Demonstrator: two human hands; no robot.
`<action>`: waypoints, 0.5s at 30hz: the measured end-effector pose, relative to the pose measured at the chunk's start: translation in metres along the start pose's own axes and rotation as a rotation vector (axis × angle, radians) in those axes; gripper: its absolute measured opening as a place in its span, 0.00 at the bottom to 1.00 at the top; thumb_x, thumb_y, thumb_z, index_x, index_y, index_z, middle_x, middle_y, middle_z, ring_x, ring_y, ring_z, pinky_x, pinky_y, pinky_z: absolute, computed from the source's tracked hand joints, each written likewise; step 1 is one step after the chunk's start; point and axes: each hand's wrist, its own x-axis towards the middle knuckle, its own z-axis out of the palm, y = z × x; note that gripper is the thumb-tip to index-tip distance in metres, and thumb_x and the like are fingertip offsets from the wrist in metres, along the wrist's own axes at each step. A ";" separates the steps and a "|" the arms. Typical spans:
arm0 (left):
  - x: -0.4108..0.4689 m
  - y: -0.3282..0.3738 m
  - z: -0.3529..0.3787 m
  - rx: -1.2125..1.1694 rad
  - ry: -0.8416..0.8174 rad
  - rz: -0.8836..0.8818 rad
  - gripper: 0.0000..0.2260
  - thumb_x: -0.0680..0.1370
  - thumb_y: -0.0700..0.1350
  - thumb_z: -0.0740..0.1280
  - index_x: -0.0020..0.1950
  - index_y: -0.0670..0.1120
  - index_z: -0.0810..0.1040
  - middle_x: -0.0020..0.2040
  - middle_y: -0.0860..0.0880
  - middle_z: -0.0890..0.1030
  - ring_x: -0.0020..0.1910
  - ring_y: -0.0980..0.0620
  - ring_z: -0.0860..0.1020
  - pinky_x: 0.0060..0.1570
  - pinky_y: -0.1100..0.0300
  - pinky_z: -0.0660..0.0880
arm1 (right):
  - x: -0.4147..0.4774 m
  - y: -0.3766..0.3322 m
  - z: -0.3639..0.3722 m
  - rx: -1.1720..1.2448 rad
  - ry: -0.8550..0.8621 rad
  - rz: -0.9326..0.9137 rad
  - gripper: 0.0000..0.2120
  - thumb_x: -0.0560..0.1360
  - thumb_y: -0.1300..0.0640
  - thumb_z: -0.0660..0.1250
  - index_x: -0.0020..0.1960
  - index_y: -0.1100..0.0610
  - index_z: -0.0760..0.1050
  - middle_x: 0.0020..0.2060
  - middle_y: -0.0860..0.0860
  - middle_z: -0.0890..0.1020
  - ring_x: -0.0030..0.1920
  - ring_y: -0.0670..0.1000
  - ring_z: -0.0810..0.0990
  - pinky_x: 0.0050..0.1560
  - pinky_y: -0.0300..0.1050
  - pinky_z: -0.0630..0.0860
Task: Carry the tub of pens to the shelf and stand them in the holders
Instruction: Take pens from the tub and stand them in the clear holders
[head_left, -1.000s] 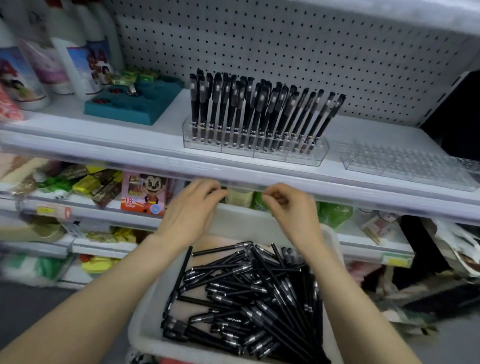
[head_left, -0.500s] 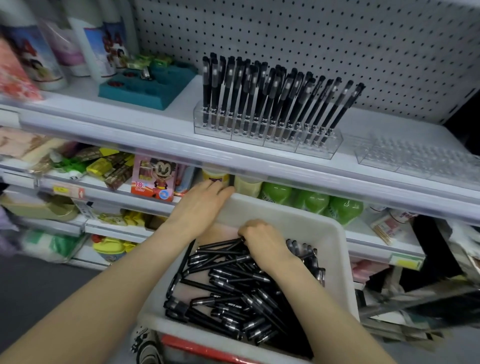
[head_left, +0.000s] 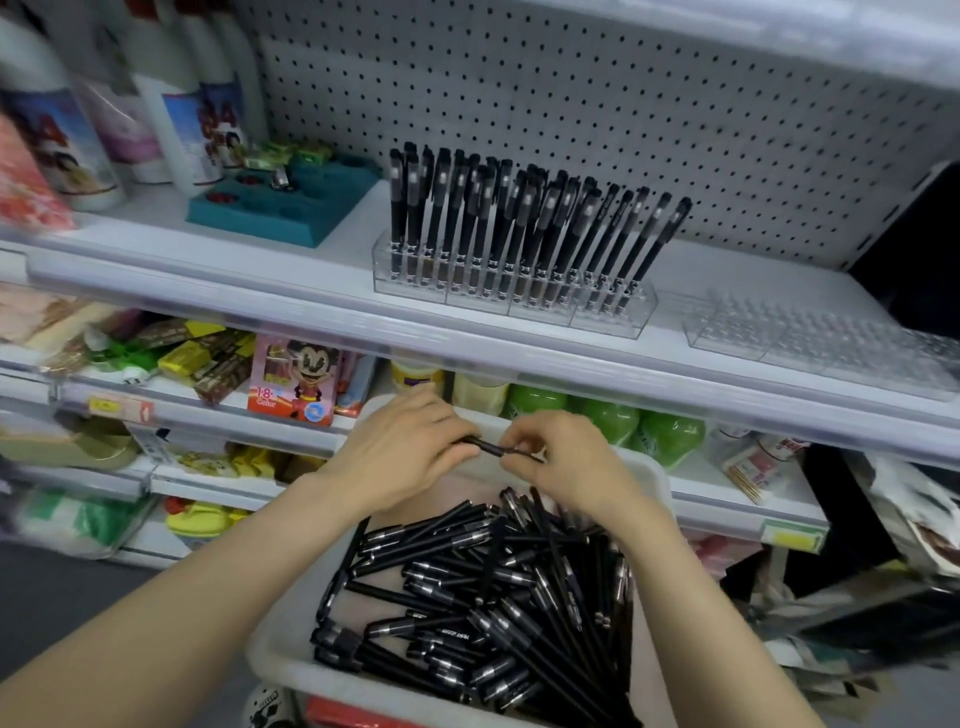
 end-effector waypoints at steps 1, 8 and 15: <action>0.002 0.002 0.001 0.001 -0.016 -0.002 0.18 0.81 0.57 0.55 0.55 0.51 0.81 0.46 0.53 0.81 0.49 0.50 0.76 0.52 0.50 0.75 | 0.000 0.001 -0.008 0.061 0.010 0.016 0.04 0.73 0.53 0.72 0.47 0.50 0.82 0.43 0.46 0.83 0.46 0.48 0.79 0.50 0.44 0.74; 0.024 0.022 -0.004 -0.044 0.059 -0.037 0.13 0.81 0.54 0.58 0.54 0.49 0.78 0.46 0.53 0.80 0.48 0.53 0.74 0.42 0.63 0.68 | -0.004 -0.005 -0.022 0.869 0.361 0.159 0.07 0.69 0.63 0.77 0.43 0.56 0.81 0.35 0.47 0.83 0.36 0.44 0.80 0.37 0.37 0.76; 0.058 0.020 -0.027 0.015 0.204 -0.001 0.15 0.80 0.50 0.60 0.60 0.45 0.79 0.57 0.47 0.79 0.56 0.48 0.75 0.54 0.53 0.75 | 0.004 -0.009 -0.046 0.932 0.595 0.120 0.05 0.75 0.62 0.71 0.50 0.58 0.81 0.43 0.56 0.85 0.43 0.51 0.83 0.40 0.38 0.80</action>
